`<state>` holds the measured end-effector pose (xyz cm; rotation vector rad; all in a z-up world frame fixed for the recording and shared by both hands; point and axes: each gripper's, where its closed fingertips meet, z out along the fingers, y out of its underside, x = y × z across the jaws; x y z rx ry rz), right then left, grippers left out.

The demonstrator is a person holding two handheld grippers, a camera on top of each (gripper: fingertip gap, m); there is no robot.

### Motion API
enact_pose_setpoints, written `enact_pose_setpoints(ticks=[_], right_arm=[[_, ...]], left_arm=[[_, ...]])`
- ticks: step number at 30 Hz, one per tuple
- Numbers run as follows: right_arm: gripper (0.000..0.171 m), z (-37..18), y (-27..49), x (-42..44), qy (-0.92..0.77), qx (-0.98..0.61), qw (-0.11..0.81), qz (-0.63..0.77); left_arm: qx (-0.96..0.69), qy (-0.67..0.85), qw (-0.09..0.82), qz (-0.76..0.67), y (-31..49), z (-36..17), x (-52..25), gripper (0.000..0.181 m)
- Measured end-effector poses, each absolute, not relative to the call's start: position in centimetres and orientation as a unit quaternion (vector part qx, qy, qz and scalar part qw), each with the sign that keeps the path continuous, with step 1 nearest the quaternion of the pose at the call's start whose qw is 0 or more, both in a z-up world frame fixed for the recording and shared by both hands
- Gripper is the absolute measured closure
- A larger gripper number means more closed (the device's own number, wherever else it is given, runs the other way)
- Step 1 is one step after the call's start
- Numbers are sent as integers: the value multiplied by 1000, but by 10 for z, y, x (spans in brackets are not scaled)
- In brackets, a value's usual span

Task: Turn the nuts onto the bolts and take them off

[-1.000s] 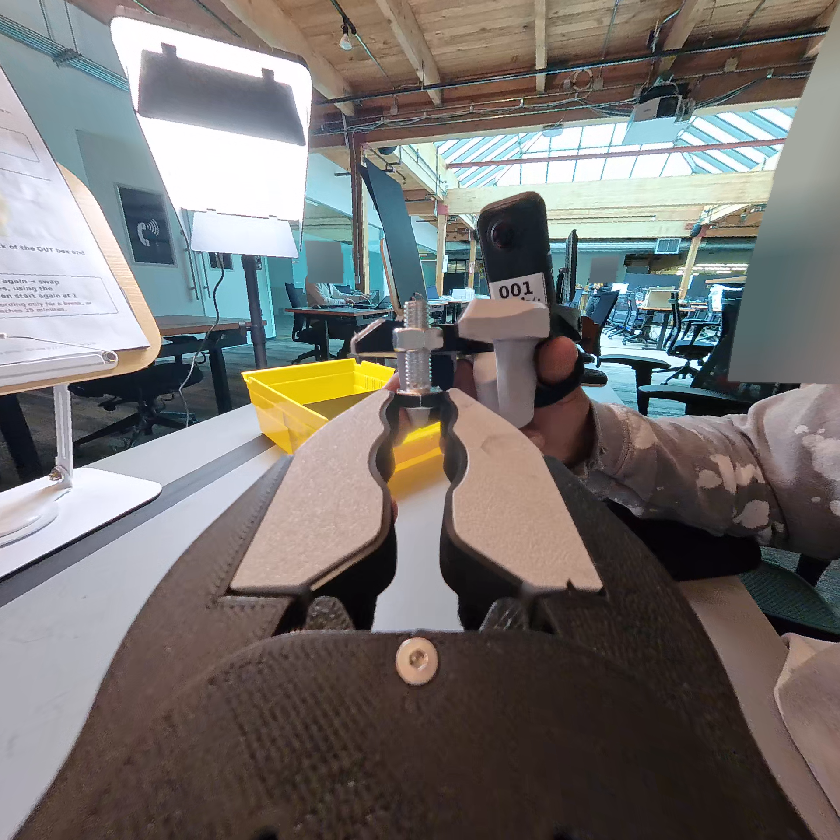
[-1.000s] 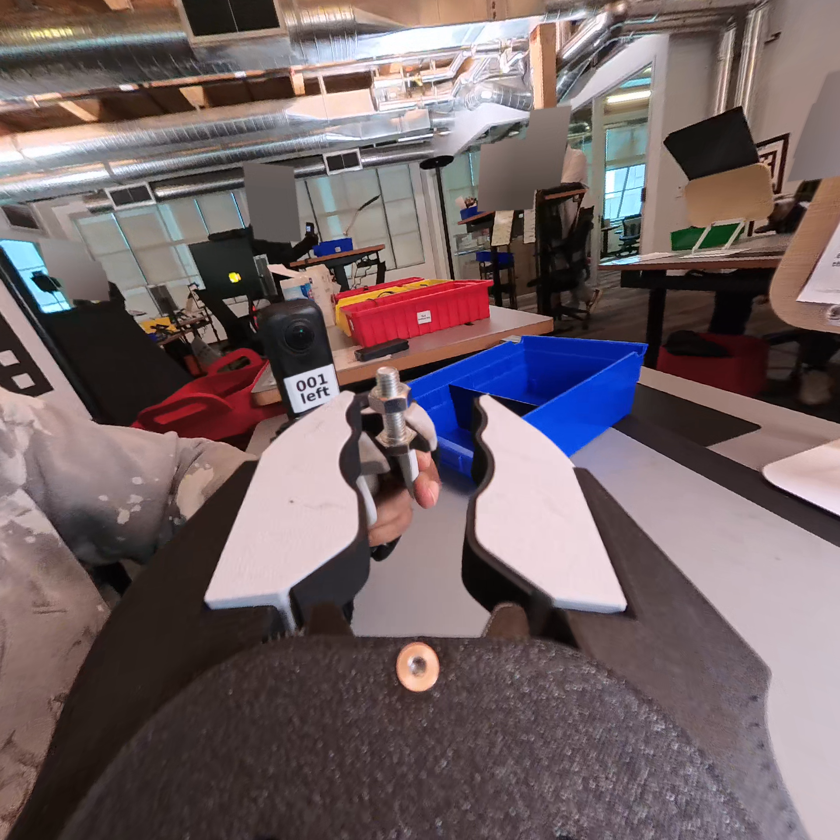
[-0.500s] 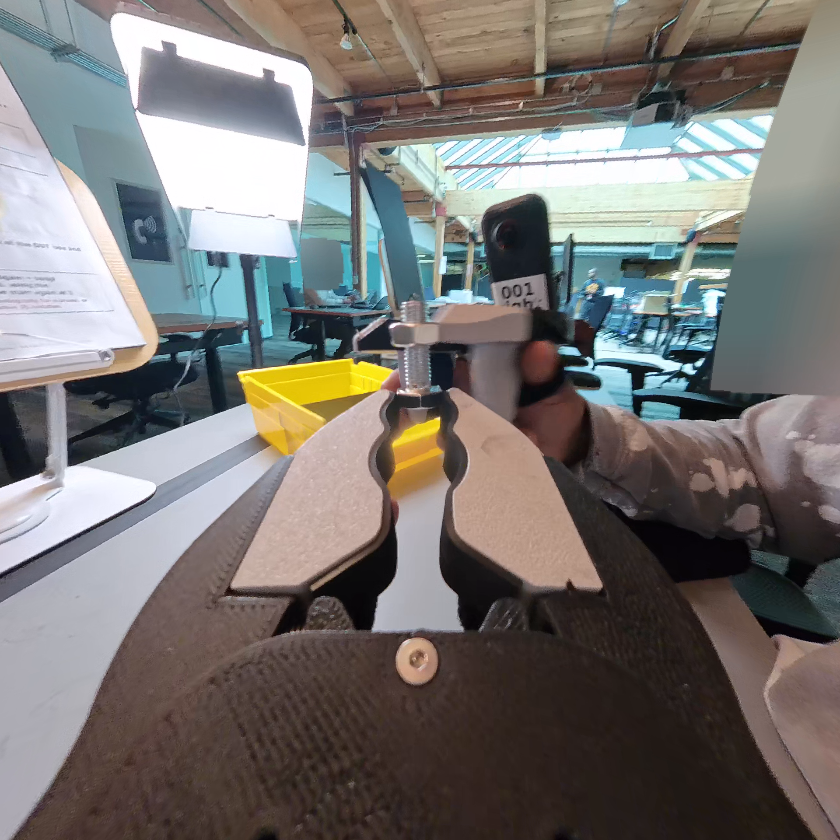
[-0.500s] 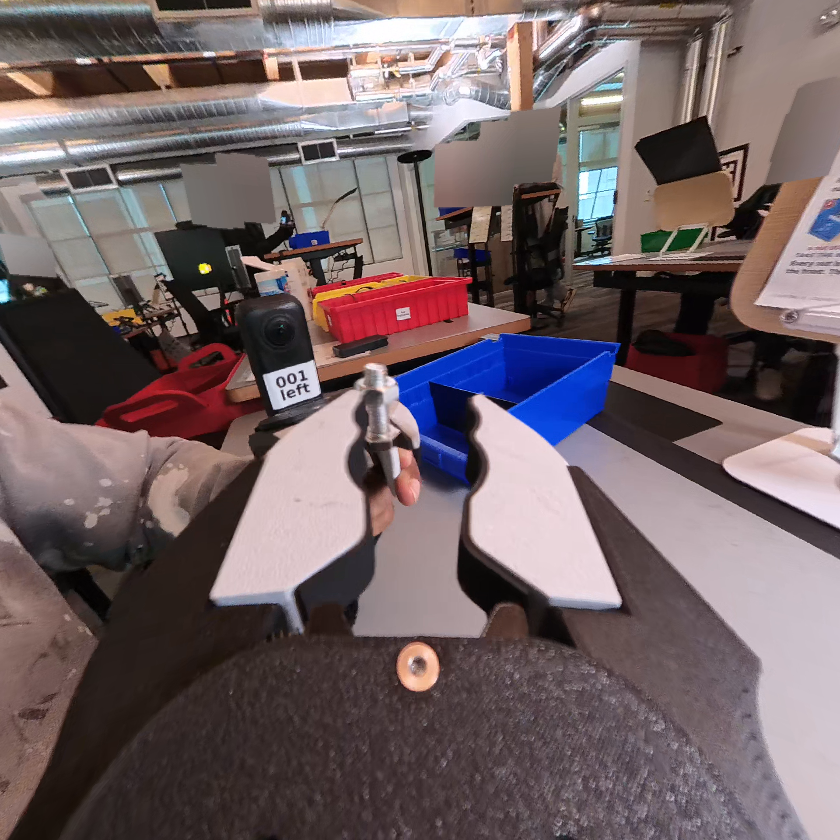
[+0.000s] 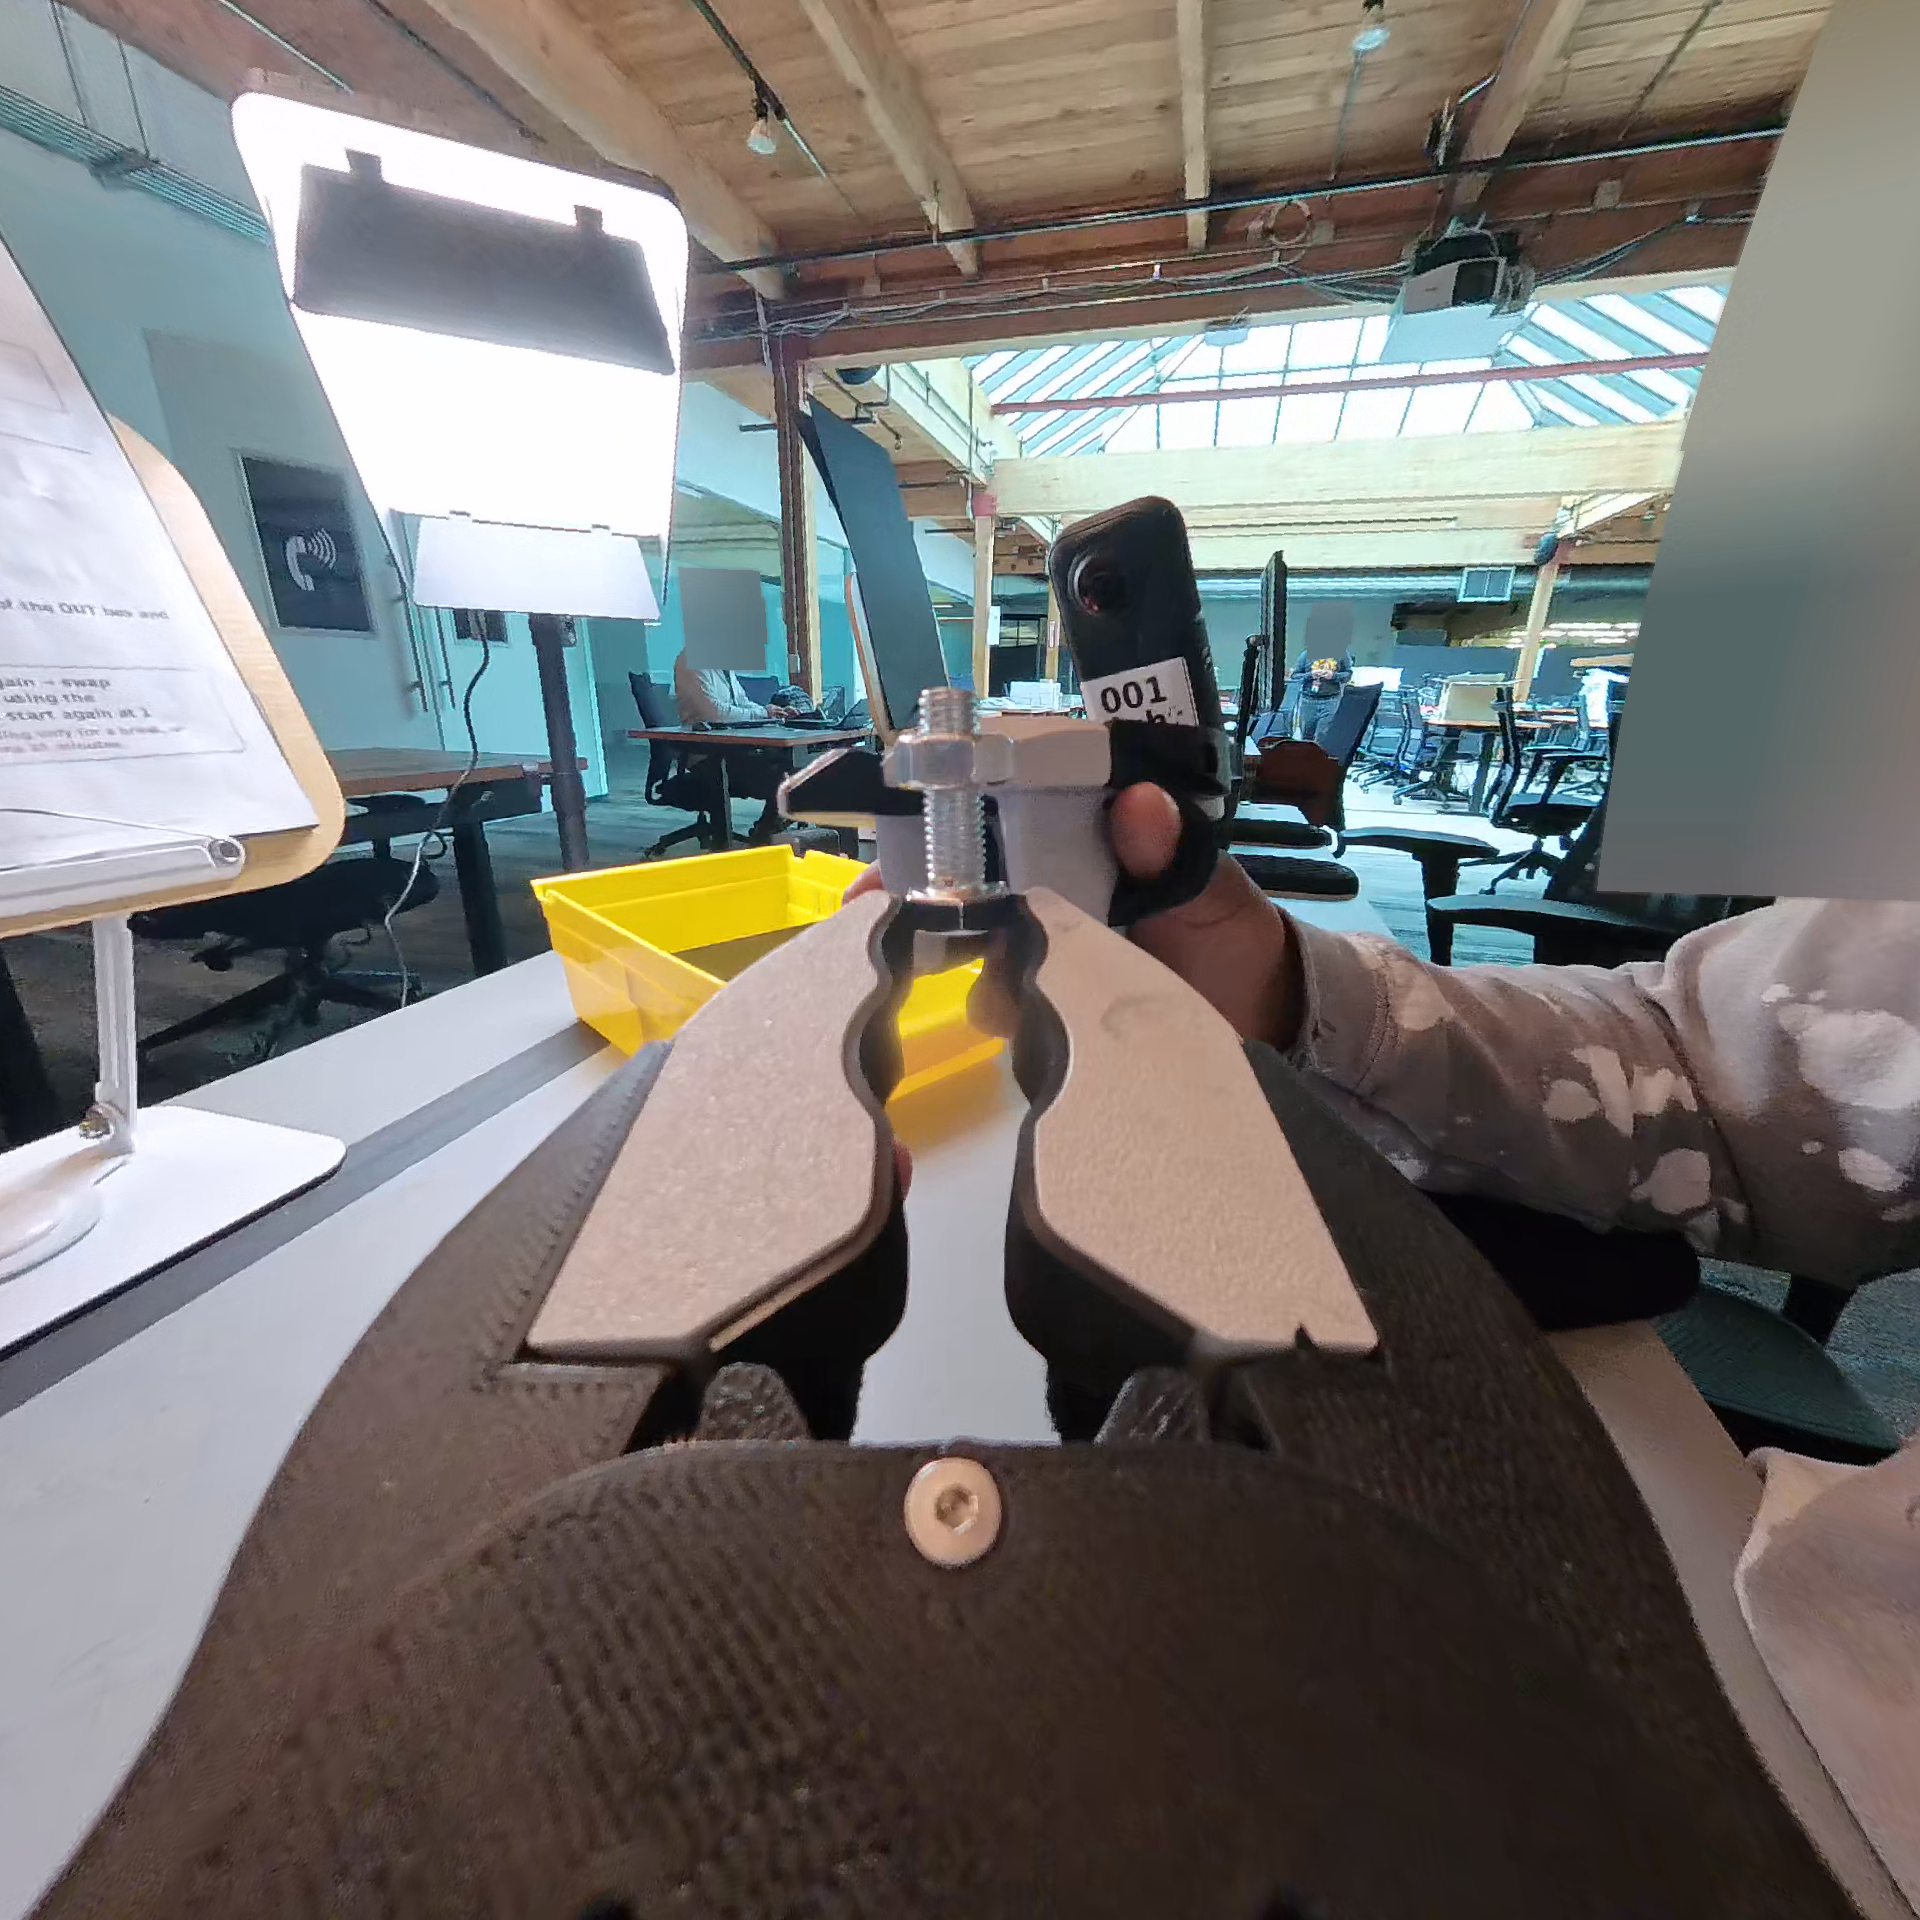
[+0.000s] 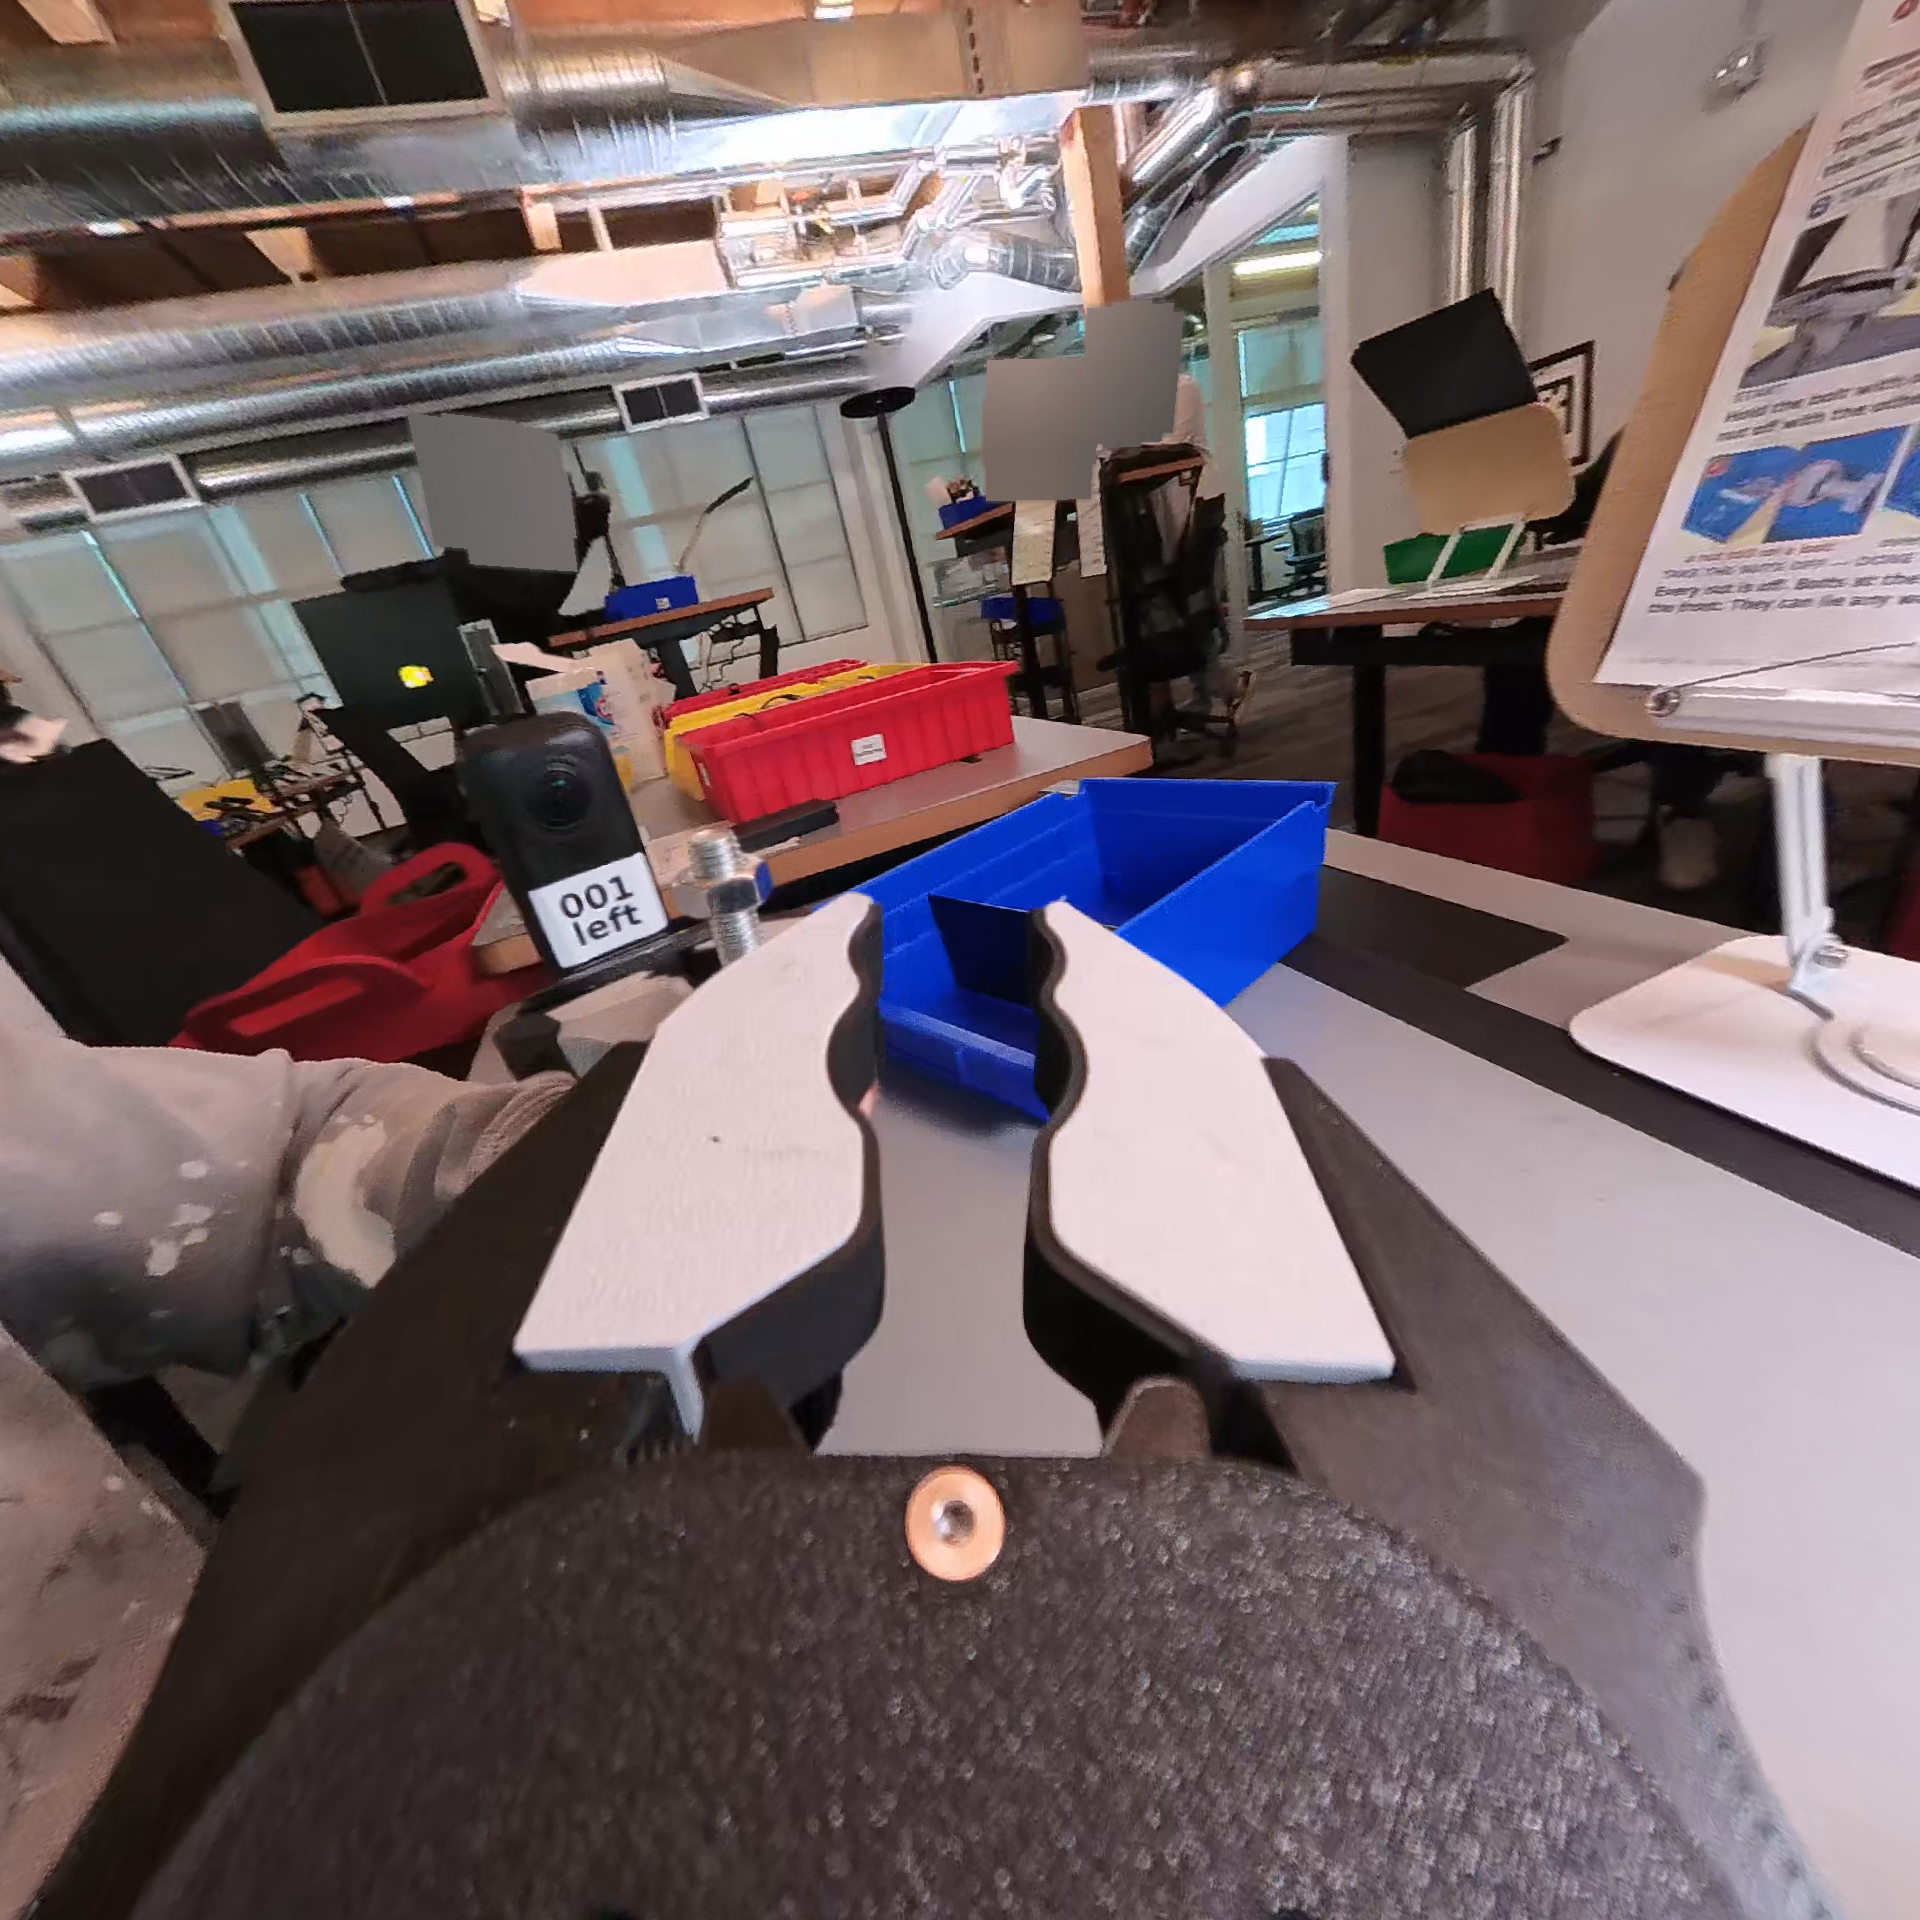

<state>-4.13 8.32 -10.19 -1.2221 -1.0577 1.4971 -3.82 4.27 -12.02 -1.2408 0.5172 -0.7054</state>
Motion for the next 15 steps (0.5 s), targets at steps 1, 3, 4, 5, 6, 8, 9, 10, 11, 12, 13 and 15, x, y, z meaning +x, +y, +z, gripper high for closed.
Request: enact_pose_setpoints(ticks=[1, 3, 4, 5, 6, 8, 9, 10, 11, 12, 13, 15], right_arm=[[141, -100, 81, -40, -429, -490, 447, 614], [131, -95, 68, -42, -444, -470, 442, 622], [126, -96, 60, -45, -456, -465, 436, 621], [123, -98, 53, -48, -466, -463, 430, 619], [123, -99, 50, -50, -471, -463, 427, 617], [126, -101, 56, -50, -466, -470, 435, 611], [134, -100, 61, -48, -458, -476, 434, 612], [146, -100, 72, -46, -441, -490, 445, 606], [146, -100, 80, -43, -433, -495, 456, 600], [143, -100, 82, -41, -432, -496, 455, 600], [139, -99, 80, -40, -433, -493, 451, 605], [132, -95, 67, -43, -445, -475, 446, 615]], left_arm=[[-564, 233, 724, -321, 43, -121, -38, 163], [-568, 231, 722, -320, 45, -123, -38, 163], [-570, 231, 721, -319, 45, -125, -38, 163], [-572, 233, 720, -317, 46, -126, -37, 163], [-572, 236, 719, -317, 45, -126, -35, 163], [-572, 231, 719, -319, 45, -125, -36, 163], [-568, 231, 720, -326, 44, -124, -38, 164], [-566, 233, 722, -324, 44, -122, -39, 163], [-565, 235, 724, -319, 44, -121, -39, 163], [-565, 235, 723, -320, 43, -121, -39, 163], [-567, 233, 722, -322, 44, -122, -38, 163], [-572, 232, 718, -321, 46, -126, -38, 163]])
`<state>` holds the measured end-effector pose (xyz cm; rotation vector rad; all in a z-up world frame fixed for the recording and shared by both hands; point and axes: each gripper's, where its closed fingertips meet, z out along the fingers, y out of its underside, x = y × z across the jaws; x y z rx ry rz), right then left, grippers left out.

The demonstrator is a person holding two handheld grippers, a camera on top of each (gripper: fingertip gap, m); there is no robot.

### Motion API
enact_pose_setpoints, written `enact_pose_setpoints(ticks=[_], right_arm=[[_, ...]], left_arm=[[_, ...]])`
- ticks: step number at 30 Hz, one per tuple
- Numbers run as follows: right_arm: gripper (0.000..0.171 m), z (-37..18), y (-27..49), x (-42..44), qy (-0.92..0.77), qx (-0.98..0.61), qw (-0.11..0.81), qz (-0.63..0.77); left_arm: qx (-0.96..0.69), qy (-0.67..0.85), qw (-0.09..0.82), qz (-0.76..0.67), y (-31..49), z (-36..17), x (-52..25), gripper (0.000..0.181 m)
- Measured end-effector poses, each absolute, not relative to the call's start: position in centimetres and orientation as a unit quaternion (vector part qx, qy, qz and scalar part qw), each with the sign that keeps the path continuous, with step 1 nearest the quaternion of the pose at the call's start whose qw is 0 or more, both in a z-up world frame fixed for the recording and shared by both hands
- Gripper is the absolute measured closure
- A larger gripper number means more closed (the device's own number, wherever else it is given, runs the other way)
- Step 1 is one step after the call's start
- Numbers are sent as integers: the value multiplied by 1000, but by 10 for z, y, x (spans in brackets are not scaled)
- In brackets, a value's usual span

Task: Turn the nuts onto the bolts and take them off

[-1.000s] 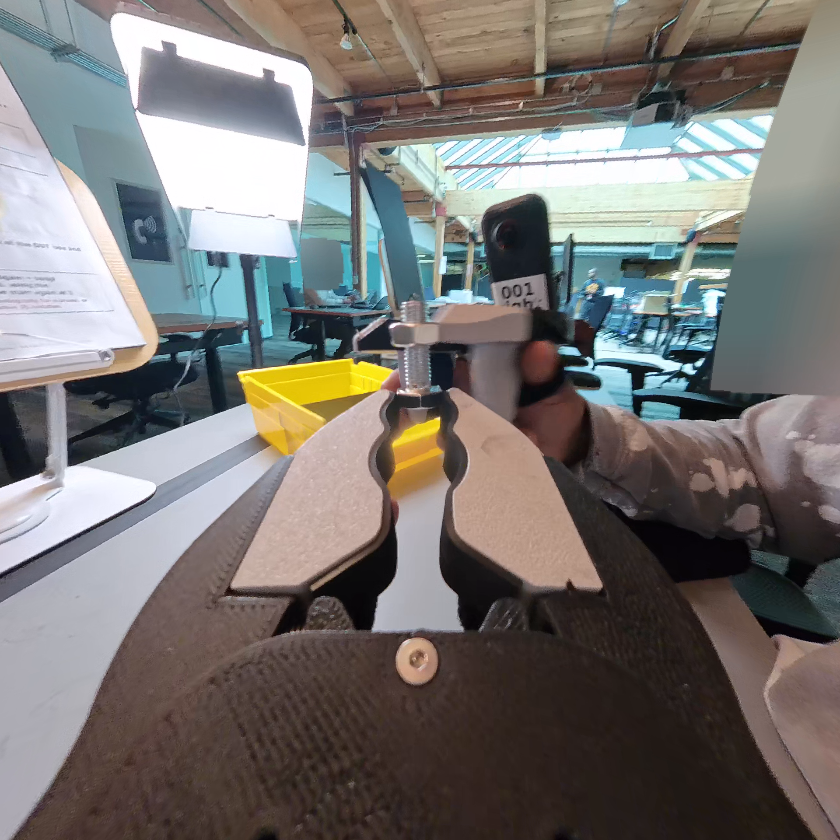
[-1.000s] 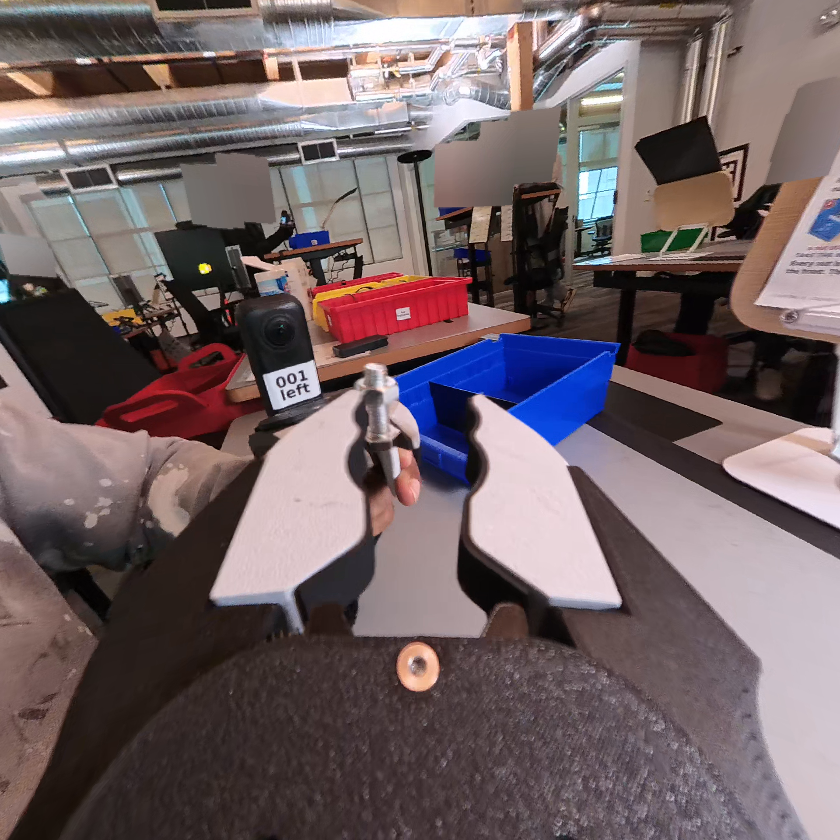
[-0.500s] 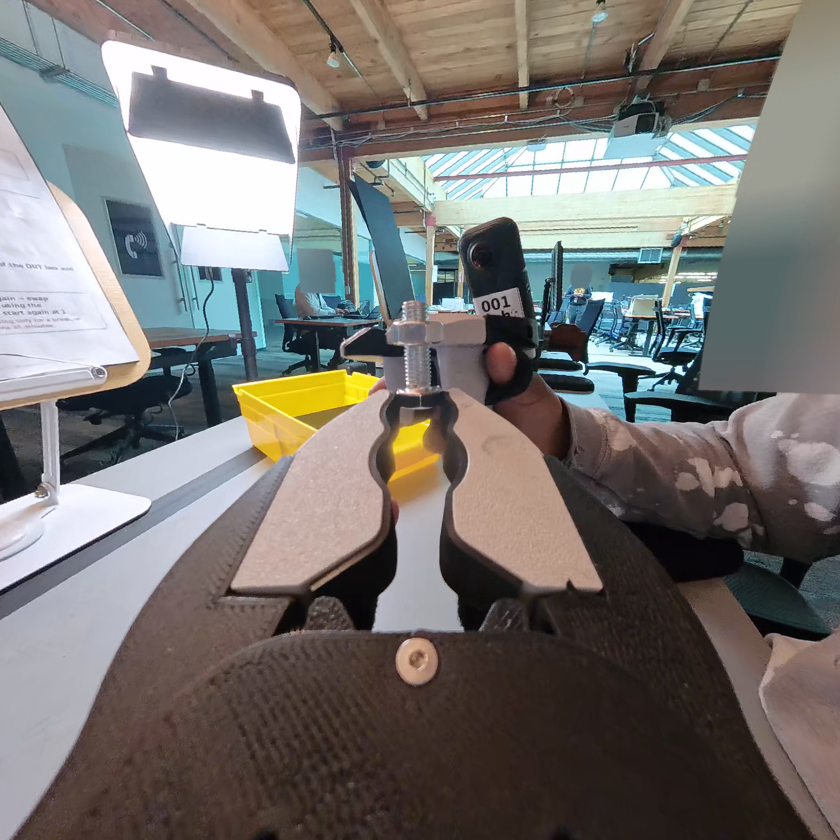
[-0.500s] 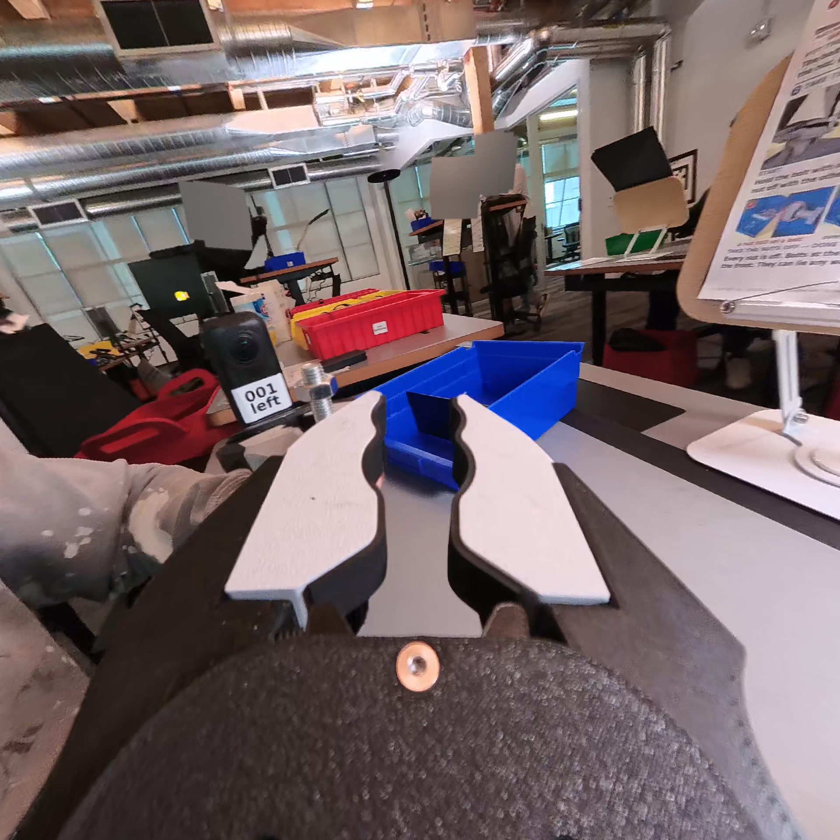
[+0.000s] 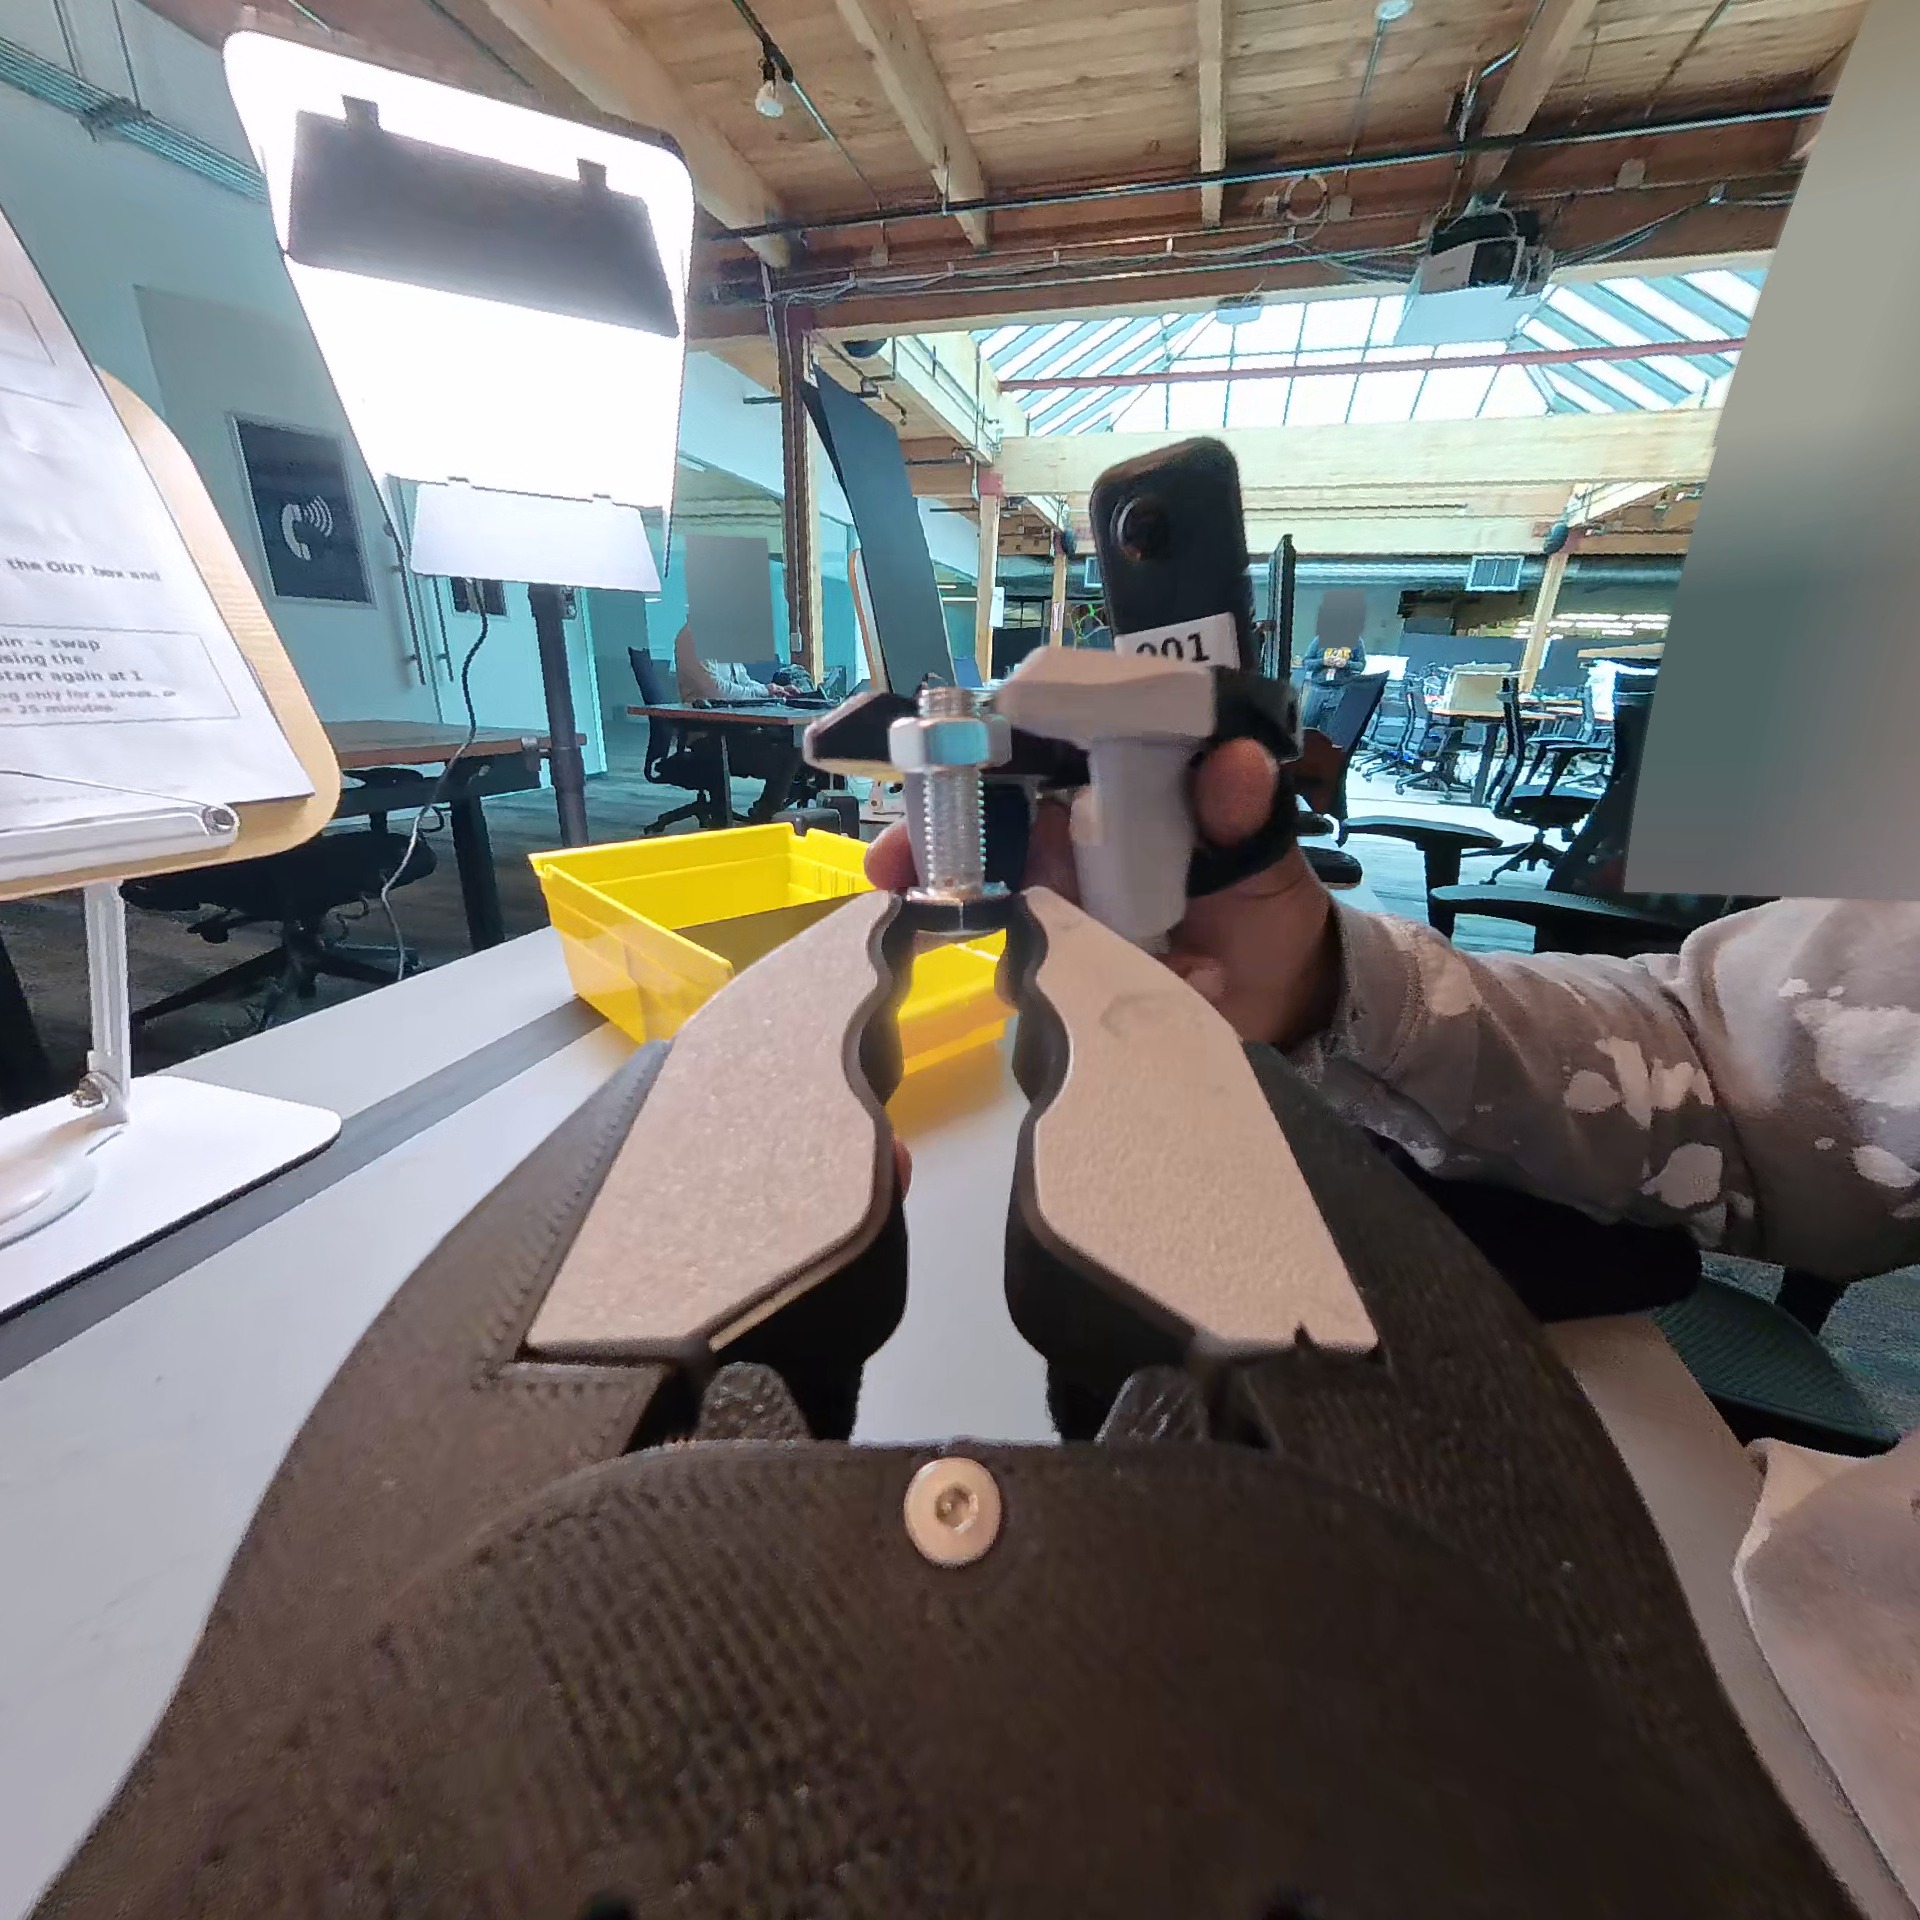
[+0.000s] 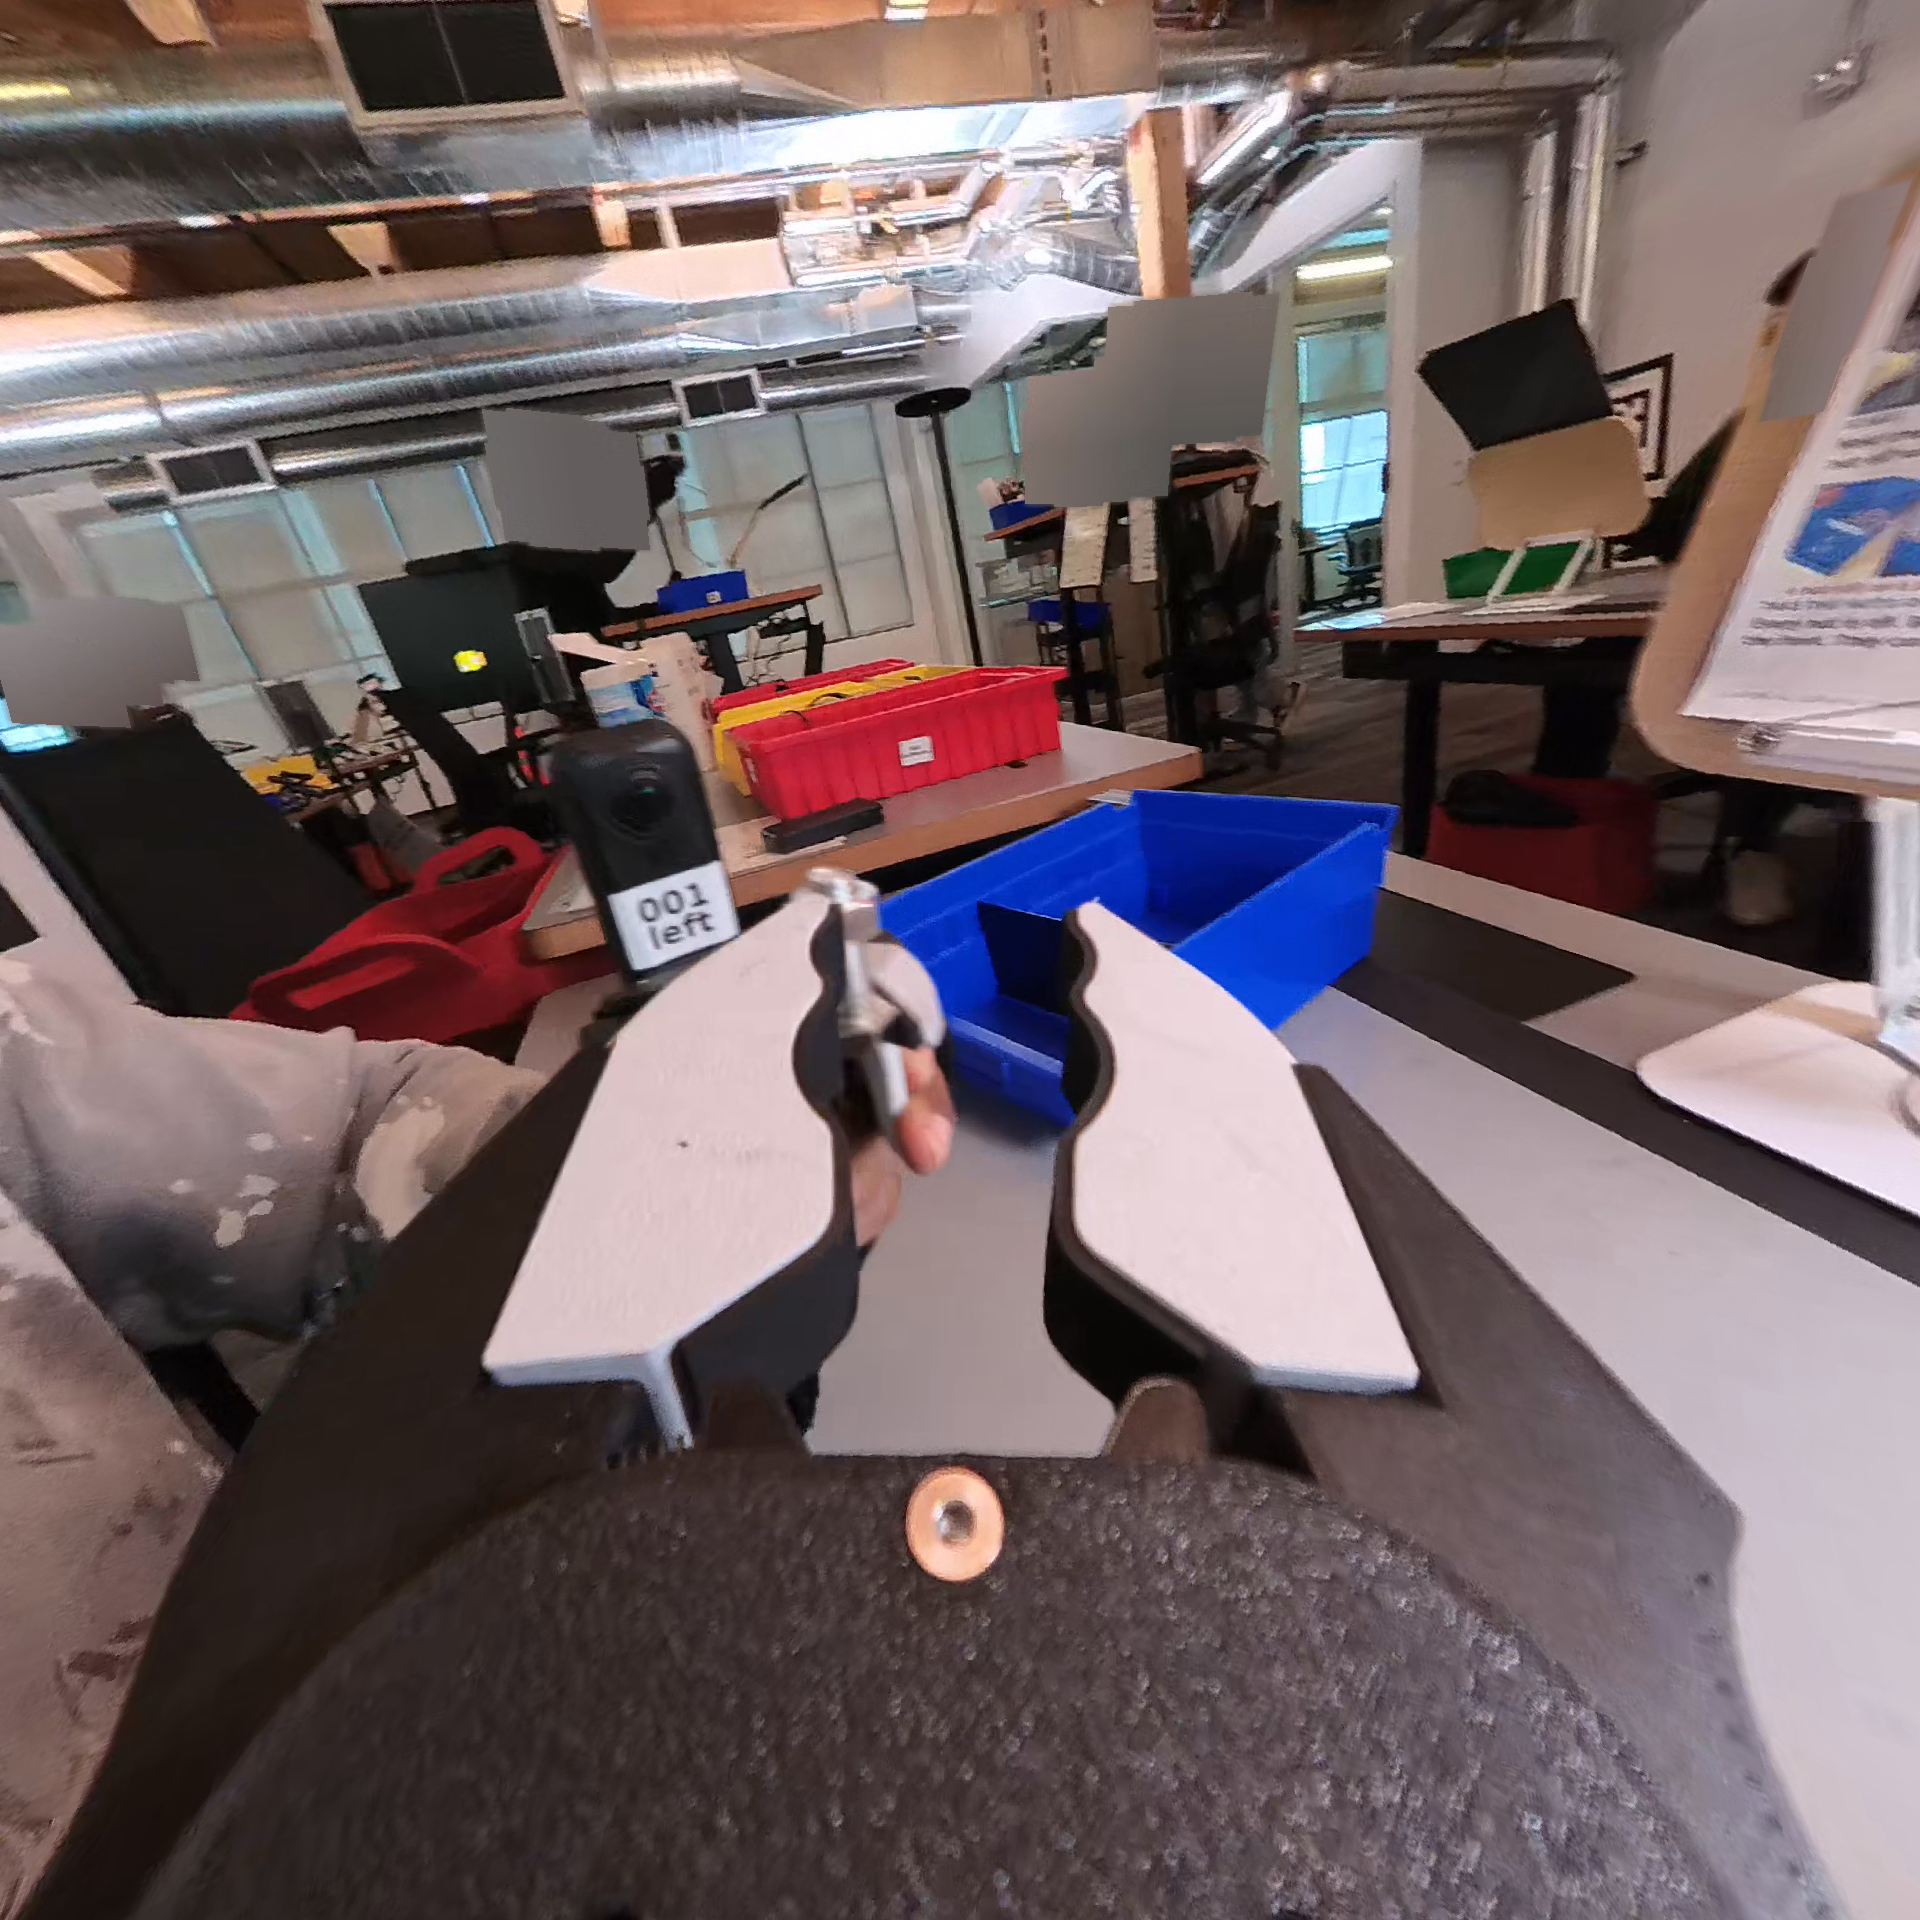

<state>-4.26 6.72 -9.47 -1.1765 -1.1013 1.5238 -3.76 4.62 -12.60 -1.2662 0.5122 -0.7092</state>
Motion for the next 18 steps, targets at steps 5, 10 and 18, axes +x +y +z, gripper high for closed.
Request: enact_pose_setpoints(ticks=[5, 10, 18], right_arm=[[127, -100, 57, -49, -467, -471, 443, 604], [139, -98, 81, -38, -435, -490, 459, 599], [130, -97, 58, -47, -461, -469, 445, 608]], left_arm=[[-575, 232, 716, -320, 46, -127, -36, 163], [-567, 231, 722, -322, 44, -121, -39, 163], [-569, 233, 717, -327, 44, -123, -36, 163]])
